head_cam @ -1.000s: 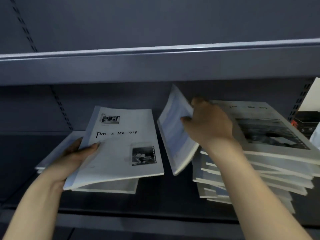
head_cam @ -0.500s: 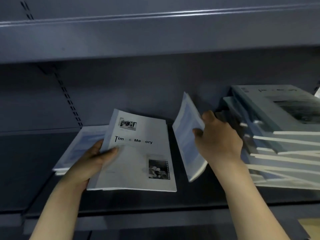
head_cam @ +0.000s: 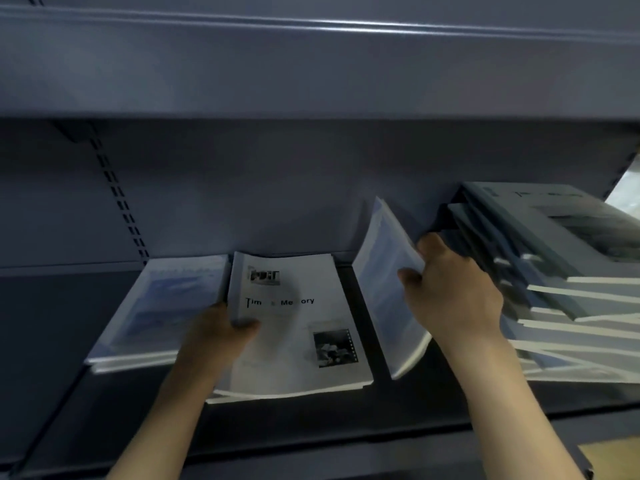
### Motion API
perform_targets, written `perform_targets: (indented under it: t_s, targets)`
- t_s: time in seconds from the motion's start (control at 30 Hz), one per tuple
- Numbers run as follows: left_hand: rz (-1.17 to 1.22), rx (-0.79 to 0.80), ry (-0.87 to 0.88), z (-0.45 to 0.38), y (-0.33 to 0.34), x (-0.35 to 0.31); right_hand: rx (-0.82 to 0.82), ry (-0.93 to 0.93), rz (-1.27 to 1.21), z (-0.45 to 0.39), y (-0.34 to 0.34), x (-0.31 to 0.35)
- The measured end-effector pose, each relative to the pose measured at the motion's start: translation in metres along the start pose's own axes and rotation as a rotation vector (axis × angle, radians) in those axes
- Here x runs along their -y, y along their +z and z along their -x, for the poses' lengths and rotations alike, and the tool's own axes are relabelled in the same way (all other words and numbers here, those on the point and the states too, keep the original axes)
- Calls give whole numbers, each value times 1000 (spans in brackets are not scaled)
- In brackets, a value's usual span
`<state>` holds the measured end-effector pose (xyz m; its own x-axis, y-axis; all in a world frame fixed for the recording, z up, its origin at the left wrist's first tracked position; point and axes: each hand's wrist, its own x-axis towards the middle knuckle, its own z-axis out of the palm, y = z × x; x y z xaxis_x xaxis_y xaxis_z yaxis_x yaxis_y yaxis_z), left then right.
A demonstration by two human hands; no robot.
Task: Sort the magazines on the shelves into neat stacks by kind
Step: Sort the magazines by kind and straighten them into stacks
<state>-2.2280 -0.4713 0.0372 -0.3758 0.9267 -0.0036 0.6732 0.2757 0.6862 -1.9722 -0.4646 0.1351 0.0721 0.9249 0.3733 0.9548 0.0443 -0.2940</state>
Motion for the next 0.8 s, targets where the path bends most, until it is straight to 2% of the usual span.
perform_targets:
  t_s: [0.17,0.3,0.4,0.57,0.67,0.8]
  targets:
    - [-396,-181,111,11,-3,-14,-16,-27,-8,-5,-2,16]
    - [-540,-154,140,16,-8,-16,-63,-94,-57,-12,-12,33]
    - [-557,-159,202,23,-16,-19,-54,-129,-159,-13,-15,47]
    - [-433,-248,273,34,-51,-21,60,-141,-384,-9,4,74]
    - [-366,-294,234,40,-78,-9,159,-132,-511,-7,25,97]
    - [-330,-339,86,44,-104,18,242,-100,-720,-1,58,138]
